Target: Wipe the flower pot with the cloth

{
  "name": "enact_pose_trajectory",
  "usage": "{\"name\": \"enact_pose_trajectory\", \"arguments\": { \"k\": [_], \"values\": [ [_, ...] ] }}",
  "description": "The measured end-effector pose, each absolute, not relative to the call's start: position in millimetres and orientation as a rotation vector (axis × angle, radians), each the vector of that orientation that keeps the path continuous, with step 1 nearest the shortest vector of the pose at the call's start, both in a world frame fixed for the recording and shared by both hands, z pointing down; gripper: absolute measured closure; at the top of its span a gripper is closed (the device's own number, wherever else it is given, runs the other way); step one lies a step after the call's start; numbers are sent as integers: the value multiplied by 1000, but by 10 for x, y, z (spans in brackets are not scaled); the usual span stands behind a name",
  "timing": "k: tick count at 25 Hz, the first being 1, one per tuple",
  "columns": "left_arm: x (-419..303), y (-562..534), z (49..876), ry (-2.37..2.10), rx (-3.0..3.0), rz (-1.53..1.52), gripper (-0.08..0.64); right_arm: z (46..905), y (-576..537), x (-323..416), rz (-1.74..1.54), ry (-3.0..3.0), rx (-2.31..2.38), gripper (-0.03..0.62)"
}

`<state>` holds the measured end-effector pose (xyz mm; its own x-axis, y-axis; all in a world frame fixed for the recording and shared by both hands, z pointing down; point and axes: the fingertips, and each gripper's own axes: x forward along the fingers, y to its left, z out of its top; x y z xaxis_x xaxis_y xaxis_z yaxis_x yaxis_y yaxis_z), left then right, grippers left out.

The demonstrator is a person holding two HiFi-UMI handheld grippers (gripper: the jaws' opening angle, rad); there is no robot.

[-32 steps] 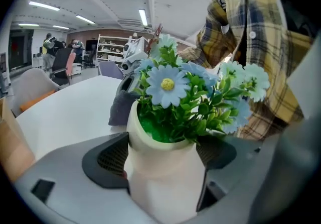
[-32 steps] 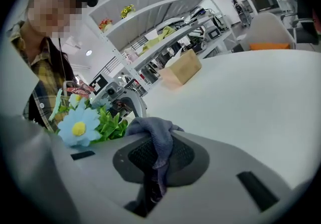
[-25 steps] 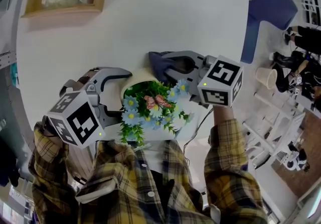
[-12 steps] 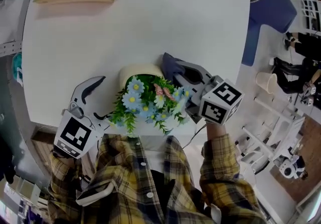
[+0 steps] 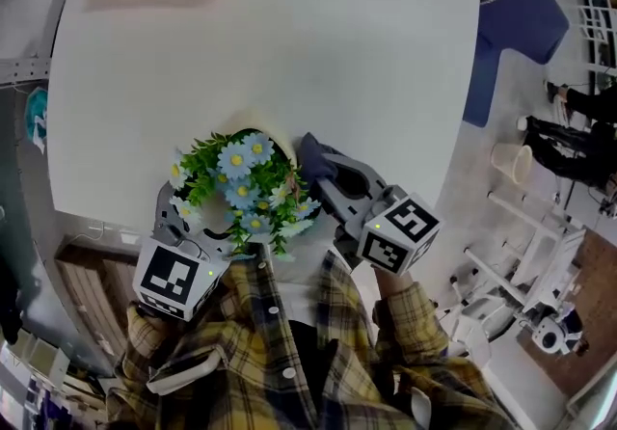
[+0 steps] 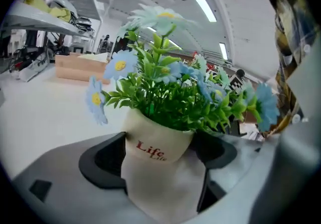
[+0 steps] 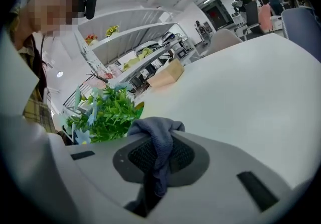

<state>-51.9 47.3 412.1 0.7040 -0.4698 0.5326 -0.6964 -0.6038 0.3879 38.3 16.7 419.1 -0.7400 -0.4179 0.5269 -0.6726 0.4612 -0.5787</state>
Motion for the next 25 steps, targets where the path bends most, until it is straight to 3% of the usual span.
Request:
{"name": "enact_pose_trajectory", "arguments": {
  "k": [6,13,25],
  "values": [
    [-573,451,4101,-956,2299,470,95,4228,359,172,1182,-2413,866,569],
    [-545,295,4133,-996,2384,581,95,4213,400,115,1183,-2425,803,569],
    [-387,210,4095,-656,2576,721,95,4179,-4,319,1173,-2391,898,569]
  ]
}}
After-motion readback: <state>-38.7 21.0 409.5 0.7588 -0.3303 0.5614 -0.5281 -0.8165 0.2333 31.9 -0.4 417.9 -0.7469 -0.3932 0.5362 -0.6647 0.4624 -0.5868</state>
